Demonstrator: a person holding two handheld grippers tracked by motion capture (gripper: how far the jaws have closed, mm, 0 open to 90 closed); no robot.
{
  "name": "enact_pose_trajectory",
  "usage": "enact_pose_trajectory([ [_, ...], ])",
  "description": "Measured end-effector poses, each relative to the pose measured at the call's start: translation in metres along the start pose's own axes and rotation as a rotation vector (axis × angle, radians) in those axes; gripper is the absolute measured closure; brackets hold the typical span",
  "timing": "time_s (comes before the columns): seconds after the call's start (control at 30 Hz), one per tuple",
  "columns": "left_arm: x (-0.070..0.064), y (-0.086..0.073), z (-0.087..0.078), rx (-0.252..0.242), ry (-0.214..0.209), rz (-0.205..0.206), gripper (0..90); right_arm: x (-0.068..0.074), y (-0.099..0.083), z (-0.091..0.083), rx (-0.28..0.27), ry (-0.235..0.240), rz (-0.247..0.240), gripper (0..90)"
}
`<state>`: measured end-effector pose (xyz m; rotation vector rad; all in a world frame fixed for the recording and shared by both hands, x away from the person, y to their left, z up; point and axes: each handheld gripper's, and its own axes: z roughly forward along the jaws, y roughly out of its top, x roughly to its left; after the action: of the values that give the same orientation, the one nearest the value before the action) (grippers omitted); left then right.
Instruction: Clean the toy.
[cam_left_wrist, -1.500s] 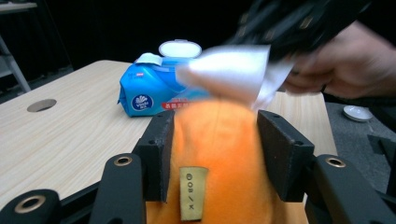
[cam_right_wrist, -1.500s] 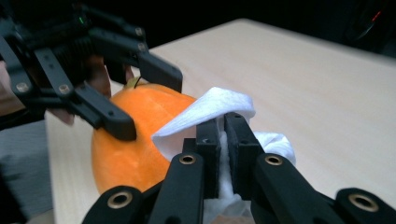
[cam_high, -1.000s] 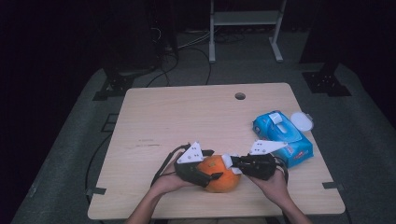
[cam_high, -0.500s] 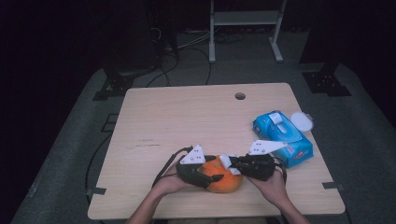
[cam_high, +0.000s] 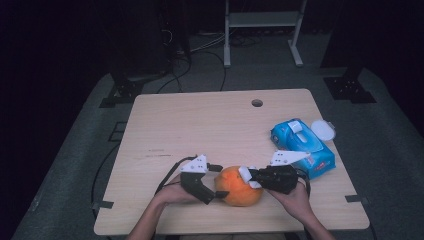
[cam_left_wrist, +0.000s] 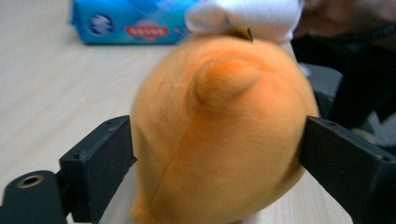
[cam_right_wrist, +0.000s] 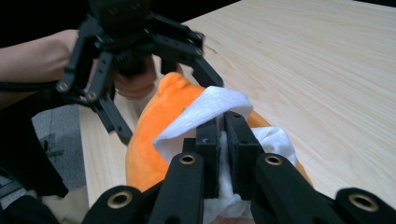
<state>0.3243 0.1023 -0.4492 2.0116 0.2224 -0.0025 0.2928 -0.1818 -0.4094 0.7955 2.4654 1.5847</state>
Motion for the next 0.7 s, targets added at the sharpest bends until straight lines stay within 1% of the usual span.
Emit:
enact_pose_trajectory([
  [0.03, 0.0, -0.001, 0.005, 0.002, -0.016, -0.001, 7.5, 0.001, 0.0, 0.0, 0.002, 0.0, -0.003, 84.1],
  [0.07, 0.0, -0.001, 0.007, -0.004, -0.019, -0.006, 7.3, 0.001, 0.0, 0.0, 0.002, 0.0, -0.003, 84.1],
  [0.17, -0.002, -0.003, 0.012, -0.01, -0.031, -0.001, 6.9, -0.001, 0.001, 0.0, -0.001, -0.002, 0.007, 84.1],
  [0.2, -0.003, -0.004, 0.013, -0.018, -0.038, -0.006, 8.0, -0.001, 0.001, 0.0, -0.002, -0.002, 0.009, 84.0],
  [0.23, -0.004, -0.004, 0.013, -0.022, -0.034, 0.0, 12.3, -0.002, 0.001, 0.0, -0.002, -0.004, 0.011, 84.0],
  [0.27, -0.004, -0.004, 0.013, -0.022, -0.034, 0.0, 19.2, -0.002, 0.001, 0.0, -0.004, -0.006, 0.011, 84.1],
  [0.33, -0.005, 0.003, 0.007, -0.04, -0.003, -0.001, 31.4, -0.001, 0.003, -0.002, -0.017, -0.016, 0.012, 84.1],
  [0.37, -0.005, 0.007, 0.005, -0.053, 0.005, -0.007, 35.2, -0.001, 0.004, -0.004, -0.028, -0.019, 0.014, 84.1],
  [0.4, -0.006, 0.01, 0.002, -0.07, 0.015, -0.008, 38.0, -0.002, 0.006, -0.005, -0.044, -0.025, 0.015, 84.1],
  [0.43, -0.007, 0.015, -0.001, -0.088, 0.036, -0.001, 40.4, -0.002, 0.008, -0.008, -0.058, -0.029, 0.016, 84.1],
  [0.5, -0.01, 0.028, -0.01, -0.137, 0.062, -0.006, 43.3, -0.002, 0.013, -0.015, -0.103, -0.041, 0.019, 84.1],
  [0.53, -0.01, 0.028, -0.01, -0.137, 0.062, -0.006, 44.2, -0.002, 0.016, -0.018, -0.13, -0.039, 0.02, 84.1],
  [0.57, -0.016, 0.043, -0.021, -0.176, 0.09, 0.023, 44.8, -0.001, 0.019, -0.022, -0.157, -0.036, 0.021, 84.1],
  [0.6, -0.02, 0.049, -0.025, -0.192, 0.102, 0.039, 45.0, 0.0, 0.022, -0.026, -0.18, -0.036, 0.021, 84.2],
  [0.63, -0.023, 0.055, -0.029, -0.193, 0.113, 0.056, 45.0, 0.001, 0.024, -0.029, -0.201, -0.031, 0.017, 84.2],
  [0.67, -0.023, 0.055, -0.029, -0.193, 0.113, 0.056, 45.0, 0.001, 0.024, -0.029, -0.201, -0.031, 0.017, 84.2],
  [0.7, -0.028, 0.063, -0.034, -0.201, 0.134, 0.082, 45.1, 0.003, 0.027, -0.032, -0.22, -0.026, 0.017, 84.2],
])
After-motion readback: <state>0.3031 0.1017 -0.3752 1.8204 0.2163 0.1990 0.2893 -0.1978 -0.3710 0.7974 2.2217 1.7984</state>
